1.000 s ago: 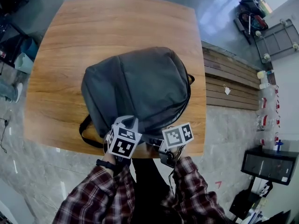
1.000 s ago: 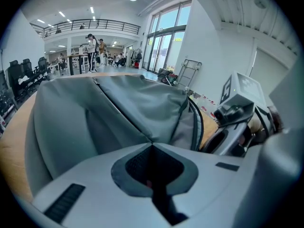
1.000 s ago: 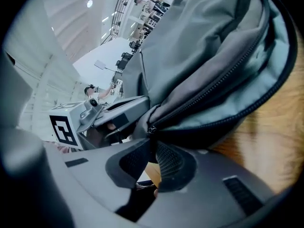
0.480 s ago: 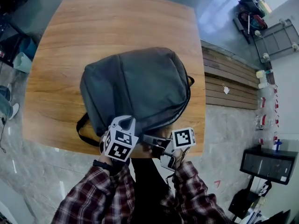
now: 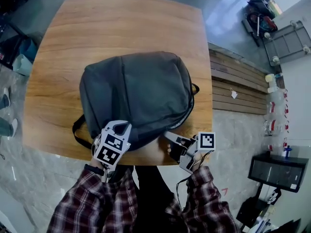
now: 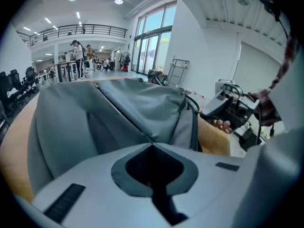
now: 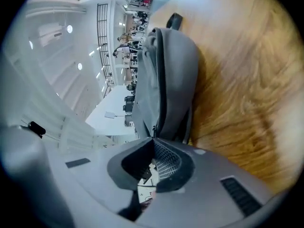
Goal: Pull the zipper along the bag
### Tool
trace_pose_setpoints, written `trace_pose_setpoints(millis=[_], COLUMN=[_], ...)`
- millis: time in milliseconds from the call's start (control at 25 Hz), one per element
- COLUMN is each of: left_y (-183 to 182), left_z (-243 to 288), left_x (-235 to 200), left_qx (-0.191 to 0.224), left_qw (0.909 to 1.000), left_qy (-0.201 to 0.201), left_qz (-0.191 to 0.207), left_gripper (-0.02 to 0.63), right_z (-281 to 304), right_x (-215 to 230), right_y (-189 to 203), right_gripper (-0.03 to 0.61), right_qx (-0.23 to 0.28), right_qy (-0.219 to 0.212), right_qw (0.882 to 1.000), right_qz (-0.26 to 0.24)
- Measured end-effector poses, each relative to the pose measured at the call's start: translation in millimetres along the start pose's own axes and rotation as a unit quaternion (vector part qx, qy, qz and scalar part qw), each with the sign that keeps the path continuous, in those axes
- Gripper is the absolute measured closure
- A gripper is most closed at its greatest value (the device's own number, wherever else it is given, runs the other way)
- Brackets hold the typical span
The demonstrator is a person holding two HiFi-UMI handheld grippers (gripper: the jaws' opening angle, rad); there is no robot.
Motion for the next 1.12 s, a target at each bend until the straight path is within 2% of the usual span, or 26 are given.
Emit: trace_pose_setpoints(millis=[200, 360, 520, 560, 640, 720, 800, 880, 960, 1040, 1120], left_y=[7.4, 16.3, 25.3, 25.4, 19.8, 5.3, -11.3, -20.1, -17.4, -4.9, 12.6], left_z=[-10.7, -18.6, -26.2, -28.7, -37.6, -51.3, -59.6, -55.8, -44.7, -34.7, -28.3], left_x=[-18.7, -36.9, -67.9, -76.9, -93.3, -98.6, -84.4, -56.6, -27.8, -8.8, 0.1], left_qx=[-0.003, 0.001, -0.022, -0.029, -0.024, 0.016, 0.05, 0.05, 0.03, 0.008, -0.003], left_qw=[0.9999, 0.9993, 0.9982, 0.9984, 0.9988, 0.9928, 0.9842, 0.9815, 0.9803, 0.9759, 0.9675], left_qy=[0.016, 0.033, 0.045, 0.043, 0.025, 0.005, 0.007, 0.014, 0.018, 0.005, -0.018], left_qz=[0.006, 0.016, 0.034, 0.023, -0.036, -0.119, -0.17, -0.184, -0.194, -0.218, -0.252], left_gripper=[0.606, 0.606, 0.606, 0.606, 0.606, 0.606, 0.606, 0.606, 0.606, 0.606, 0.606], right_z=[-15.2, -3.1, 25.5, 33.3, 46.9, 57.9, 66.3, 75.7, 87.7, 99.1, 107.1], right_x=[-6.1, -9.4, -13.9, -17.0, -23.7, -27.6, -27.2, -26.7, -27.3, -26.9, -24.5], right_y=[-17.8, -16.1, -1.7, 2.2, 10.5, 20.2, 31.7, 46.1, 59.2, 69.2, 76.2], right_gripper=[0.569, 0.569, 0.569, 0.569, 0.569, 0.569, 0.569, 0.569, 0.569, 0.569, 0.569], right_qx=[-0.002, -0.029, -0.07, -0.078, -0.092, -0.106, -0.117, -0.124, -0.132, -0.141, -0.145], right_qy=[0.019, 0.023, 0.023, 0.026, 0.031, 0.036, 0.05, 0.053, 0.046, 0.046, 0.047], right_qw=[0.999, 0.998, 0.995, 0.994, 0.992, 0.989, 0.987, 0.988, 0.988, 0.987, 0.987], right_qz=[-0.026, -0.05, -0.068, -0.073, -0.084, -0.097, -0.094, -0.07, -0.057, -0.057, -0.051])
Point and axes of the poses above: the fingertips, and each gripper's own axes: z forward along the fingers, x to its right, y out of its underside, the point moved 8 cm from there along -z, backward along the fingers, and after that the axes turned 6 degrees about z, right-handed, at the moved point
